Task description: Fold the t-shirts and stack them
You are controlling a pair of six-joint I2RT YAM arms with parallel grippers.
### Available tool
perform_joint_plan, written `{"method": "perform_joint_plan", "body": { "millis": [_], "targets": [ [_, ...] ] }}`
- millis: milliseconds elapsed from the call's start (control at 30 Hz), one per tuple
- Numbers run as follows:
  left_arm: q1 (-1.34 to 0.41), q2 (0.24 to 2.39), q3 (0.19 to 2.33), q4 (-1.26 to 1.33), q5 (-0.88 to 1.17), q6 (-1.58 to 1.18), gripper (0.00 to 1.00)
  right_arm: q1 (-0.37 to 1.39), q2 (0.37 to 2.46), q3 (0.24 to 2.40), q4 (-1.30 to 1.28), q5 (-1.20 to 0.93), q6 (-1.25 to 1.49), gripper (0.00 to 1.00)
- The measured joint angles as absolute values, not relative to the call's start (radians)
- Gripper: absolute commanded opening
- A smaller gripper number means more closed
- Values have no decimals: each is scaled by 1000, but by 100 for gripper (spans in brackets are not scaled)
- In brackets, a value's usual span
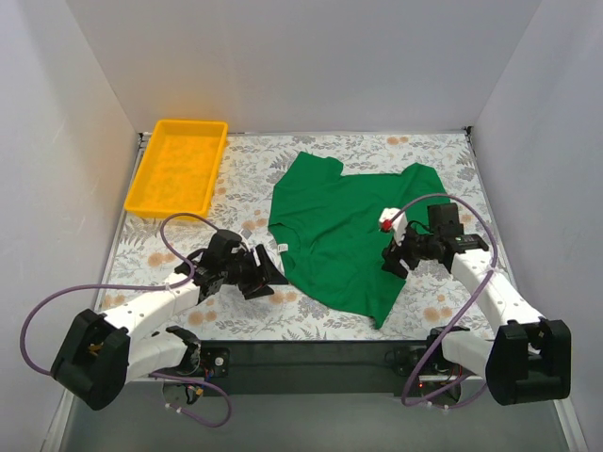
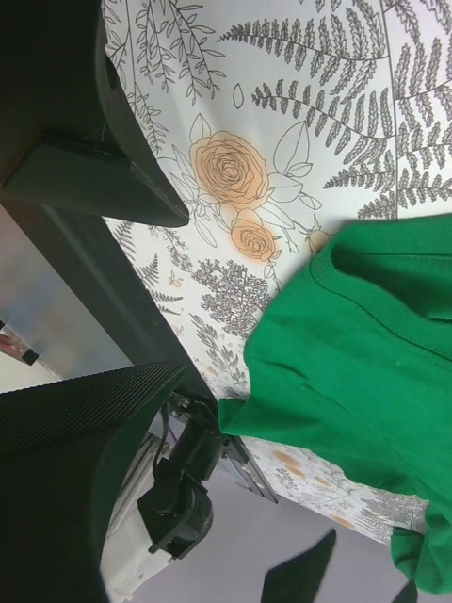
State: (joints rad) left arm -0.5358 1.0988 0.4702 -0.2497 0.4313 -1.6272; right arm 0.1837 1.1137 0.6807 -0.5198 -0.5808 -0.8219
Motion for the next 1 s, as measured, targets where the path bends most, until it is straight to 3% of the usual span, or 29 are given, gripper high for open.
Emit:
{"method": "perform_joint_plan", "body": {
  "millis": [200, 1000],
  "targets": [
    [-562, 1104, 470, -207, 385, -1649, 59, 19, 1047, 678, -448, -607, -716, 76],
    [-668, 1163, 452, -104, 304, -1718, 59, -33, 1032, 677, -420, -636, -670, 77]
  ]
}}
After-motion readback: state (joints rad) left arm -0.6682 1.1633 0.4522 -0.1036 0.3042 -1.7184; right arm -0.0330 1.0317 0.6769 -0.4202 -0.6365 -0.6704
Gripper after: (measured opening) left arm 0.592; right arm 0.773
